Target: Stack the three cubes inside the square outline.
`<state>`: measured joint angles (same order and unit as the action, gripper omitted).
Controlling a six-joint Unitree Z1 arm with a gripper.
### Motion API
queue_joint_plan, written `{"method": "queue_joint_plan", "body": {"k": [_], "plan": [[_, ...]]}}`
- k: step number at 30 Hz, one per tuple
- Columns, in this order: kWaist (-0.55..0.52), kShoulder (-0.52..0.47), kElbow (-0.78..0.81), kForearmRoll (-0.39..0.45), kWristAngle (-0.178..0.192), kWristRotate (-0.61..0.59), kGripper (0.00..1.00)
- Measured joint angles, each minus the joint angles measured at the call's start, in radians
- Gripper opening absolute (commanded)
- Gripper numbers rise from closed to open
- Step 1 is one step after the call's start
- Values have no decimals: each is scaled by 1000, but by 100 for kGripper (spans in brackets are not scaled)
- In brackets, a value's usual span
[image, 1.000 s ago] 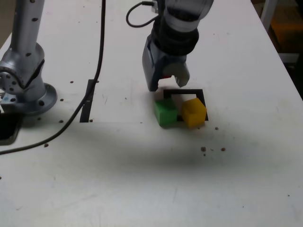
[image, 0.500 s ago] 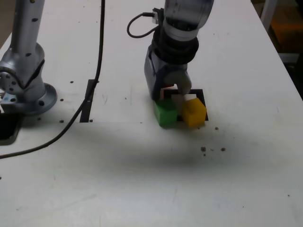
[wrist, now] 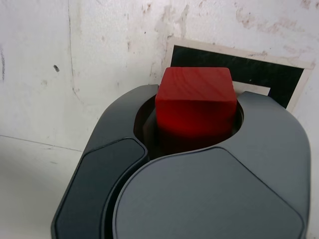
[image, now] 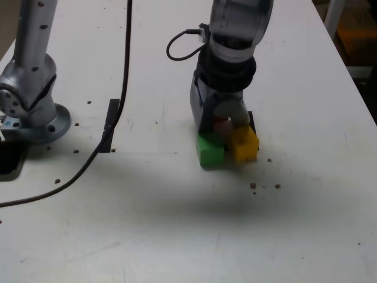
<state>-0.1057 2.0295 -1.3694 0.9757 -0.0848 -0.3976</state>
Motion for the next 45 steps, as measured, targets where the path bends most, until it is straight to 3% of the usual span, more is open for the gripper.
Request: {"method": "queue_joint_plan", "body": {"k": [10, 15, 24, 29, 45], "plan": [[-65, -4, 0, -12, -63, 0, 21], [-75, -8, -6, -13, -63, 0, 21], [-59, -8, -37, -12, -19, 17, 21], [-41, -8, -47, -4, -13, 39, 21], [-31, -2, -35, -11, -73, 66, 21]]}}
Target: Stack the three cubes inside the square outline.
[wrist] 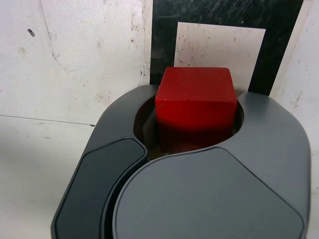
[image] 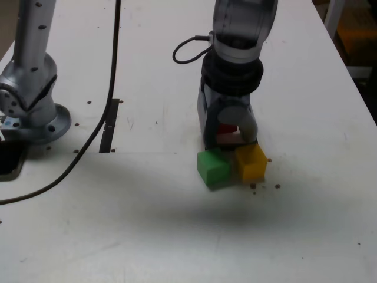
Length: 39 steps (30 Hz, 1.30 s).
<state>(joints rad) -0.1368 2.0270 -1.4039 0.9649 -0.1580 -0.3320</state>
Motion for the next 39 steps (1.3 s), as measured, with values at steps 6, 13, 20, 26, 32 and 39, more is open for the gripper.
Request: {"method": "queue_joint_plan", "body": {"k": [6, 13, 20, 26, 32, 39], "plan": [[0, 14, 12, -24, -9, 9, 22], [0, 22, 28, -44, -11, 18, 29], [0, 23, 29, -56, -8, 30, 45], [0, 23, 37, -63, -8, 31, 50], [0, 12, 59, -90, -9, 33, 66], [0, 10, 62, -101, -8, 37, 77]]}}
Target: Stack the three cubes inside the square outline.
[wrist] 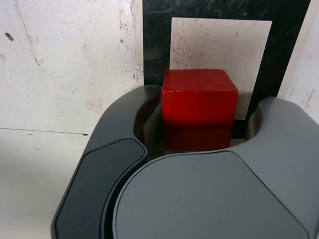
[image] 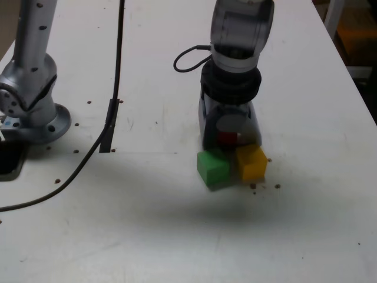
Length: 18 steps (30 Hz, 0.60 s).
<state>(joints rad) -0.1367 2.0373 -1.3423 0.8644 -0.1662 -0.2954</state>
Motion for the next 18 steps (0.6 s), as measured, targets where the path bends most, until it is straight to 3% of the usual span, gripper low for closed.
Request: {"method": "queue_joint_plan", "body": {"k": [4, 18], "plan": [[0, -3, 1, -8, 6, 10, 83], [0, -78, -18, 30, 69, -7, 83]]}}
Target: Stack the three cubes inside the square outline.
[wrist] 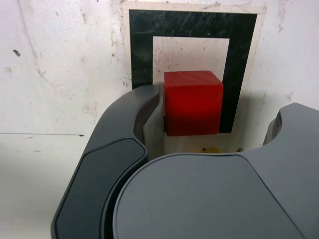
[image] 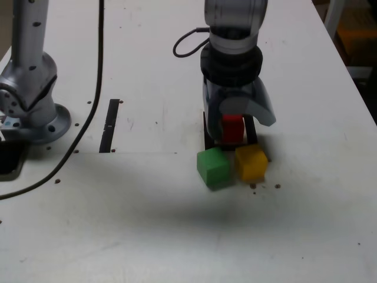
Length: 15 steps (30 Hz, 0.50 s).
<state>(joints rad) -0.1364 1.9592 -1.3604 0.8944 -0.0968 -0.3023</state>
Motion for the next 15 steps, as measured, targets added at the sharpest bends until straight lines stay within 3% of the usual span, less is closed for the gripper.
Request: {"method": "queue_joint_plan", "body": {"k": [15], "plan": [[-20, -94, -32, 113, 7, -29, 83]]}}
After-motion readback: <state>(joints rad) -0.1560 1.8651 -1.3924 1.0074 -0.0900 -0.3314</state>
